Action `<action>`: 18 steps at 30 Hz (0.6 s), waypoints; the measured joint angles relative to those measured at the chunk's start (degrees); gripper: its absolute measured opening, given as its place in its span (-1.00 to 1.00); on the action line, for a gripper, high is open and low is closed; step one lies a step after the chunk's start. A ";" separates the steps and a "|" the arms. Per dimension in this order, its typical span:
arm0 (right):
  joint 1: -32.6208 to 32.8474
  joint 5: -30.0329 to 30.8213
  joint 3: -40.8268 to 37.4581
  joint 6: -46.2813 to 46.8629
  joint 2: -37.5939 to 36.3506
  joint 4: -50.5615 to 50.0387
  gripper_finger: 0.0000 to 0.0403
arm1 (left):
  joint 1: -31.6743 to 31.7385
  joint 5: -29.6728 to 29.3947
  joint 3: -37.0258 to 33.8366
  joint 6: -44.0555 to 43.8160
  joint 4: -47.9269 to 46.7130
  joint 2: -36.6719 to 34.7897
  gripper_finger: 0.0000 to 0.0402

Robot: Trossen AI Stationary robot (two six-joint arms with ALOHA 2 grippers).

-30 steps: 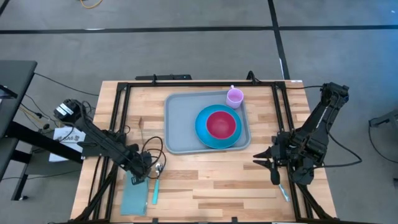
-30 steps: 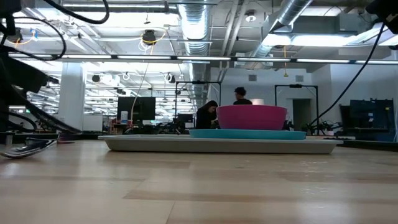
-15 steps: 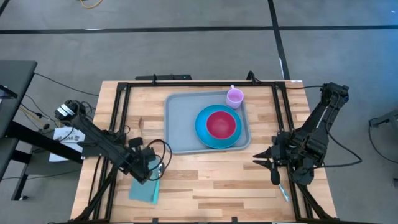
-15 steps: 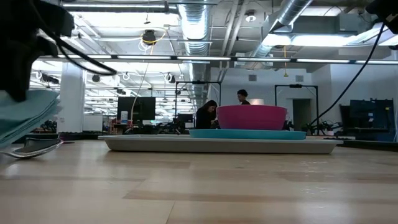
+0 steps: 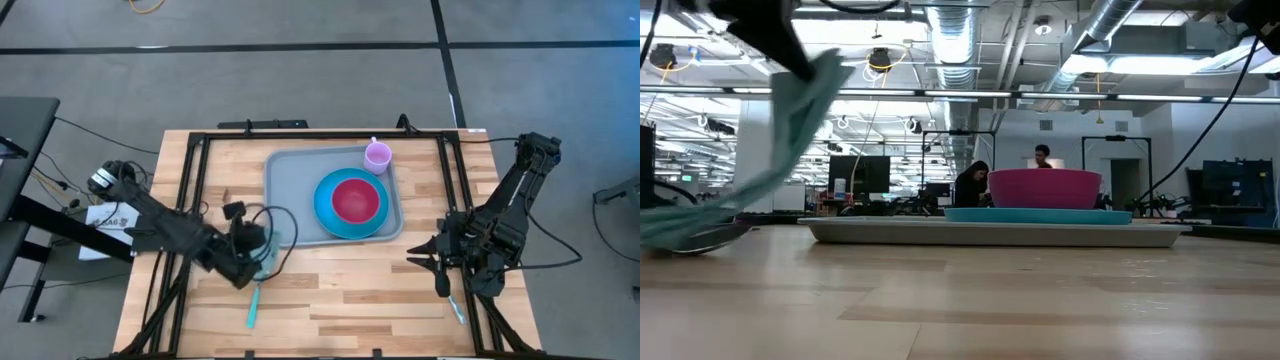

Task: Set up tray
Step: Put the blue napkin on the gray tray

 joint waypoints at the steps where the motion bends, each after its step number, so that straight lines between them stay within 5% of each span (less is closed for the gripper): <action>1: 0.00 0.00 0.00 -0.01 0.00 0.00 -0.59 | 1.57 -0.02 -0.15 0.95 1.90 0.02 -1.00; 9: 0.00 0.00 0.00 -0.02 0.00 0.01 -0.59 | 15.31 0.79 -1.36 9.74 18.57 0.90 -1.00; 14: 0.00 -0.02 0.00 -0.04 0.02 0.18 -0.59 | 23.64 7.26 -1.38 10.97 22.13 5.02 -1.00; 18: 0.00 -0.03 0.00 -0.09 0.04 0.54 -0.59 | 28.84 5.46 -1.40 10.66 21.88 10.13 -1.00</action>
